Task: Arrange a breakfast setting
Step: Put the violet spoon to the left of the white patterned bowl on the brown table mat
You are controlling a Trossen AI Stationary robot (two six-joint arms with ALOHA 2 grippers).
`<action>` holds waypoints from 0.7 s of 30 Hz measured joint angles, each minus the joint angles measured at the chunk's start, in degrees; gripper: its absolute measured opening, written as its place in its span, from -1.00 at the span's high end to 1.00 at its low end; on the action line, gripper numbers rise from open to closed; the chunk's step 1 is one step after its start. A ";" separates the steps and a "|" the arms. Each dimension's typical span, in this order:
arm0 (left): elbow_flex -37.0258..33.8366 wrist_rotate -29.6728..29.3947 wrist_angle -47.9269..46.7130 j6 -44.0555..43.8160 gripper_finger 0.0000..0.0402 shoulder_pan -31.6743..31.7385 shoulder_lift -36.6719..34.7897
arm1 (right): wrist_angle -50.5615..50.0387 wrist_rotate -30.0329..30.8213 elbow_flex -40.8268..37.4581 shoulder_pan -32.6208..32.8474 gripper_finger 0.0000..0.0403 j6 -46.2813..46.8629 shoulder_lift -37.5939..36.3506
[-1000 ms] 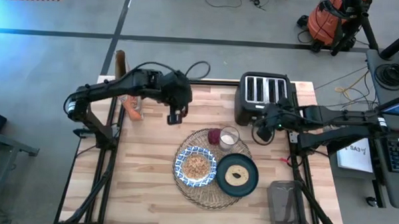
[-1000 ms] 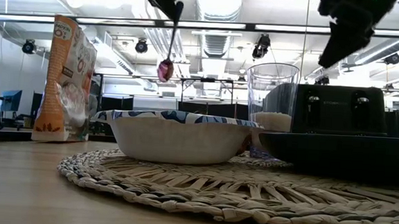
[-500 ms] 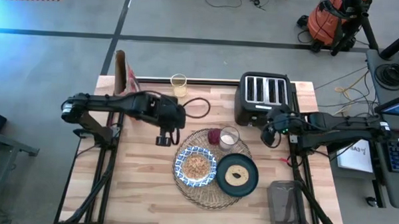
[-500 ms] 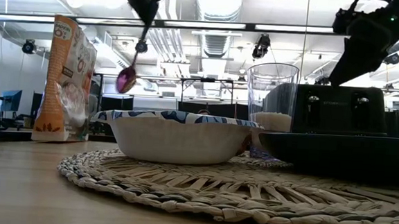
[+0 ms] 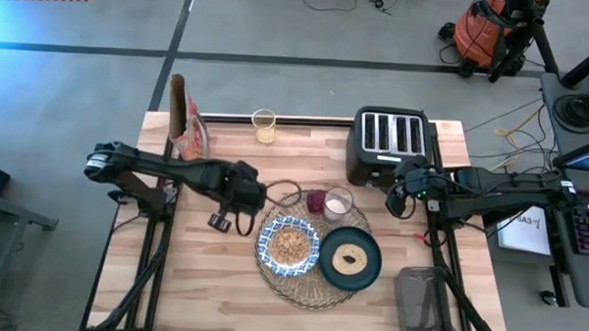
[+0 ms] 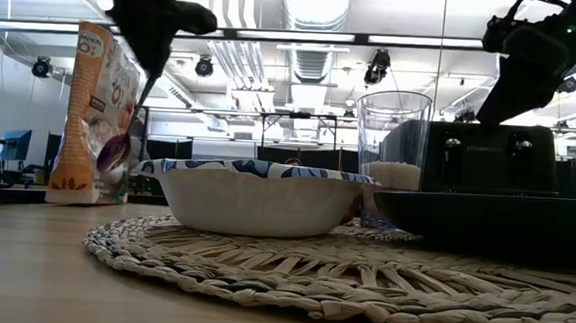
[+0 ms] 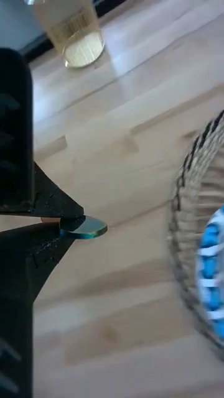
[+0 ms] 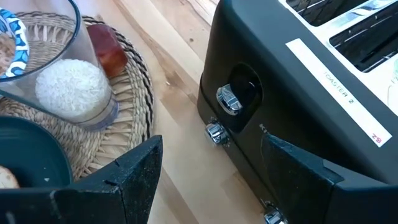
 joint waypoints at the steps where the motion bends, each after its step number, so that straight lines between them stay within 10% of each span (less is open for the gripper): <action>1: -1.06 -1.13 0.24 1.32 1.00 -0.65 0.00 | 0.00 0.00 0.00 0.00 -0.29 0.00 0.09; 21: -8.18 -10.91 8.66 26.40 1.00 -12.13 1.19 | 0.04 0.06 0.00 0.00 -0.29 0.00 0.48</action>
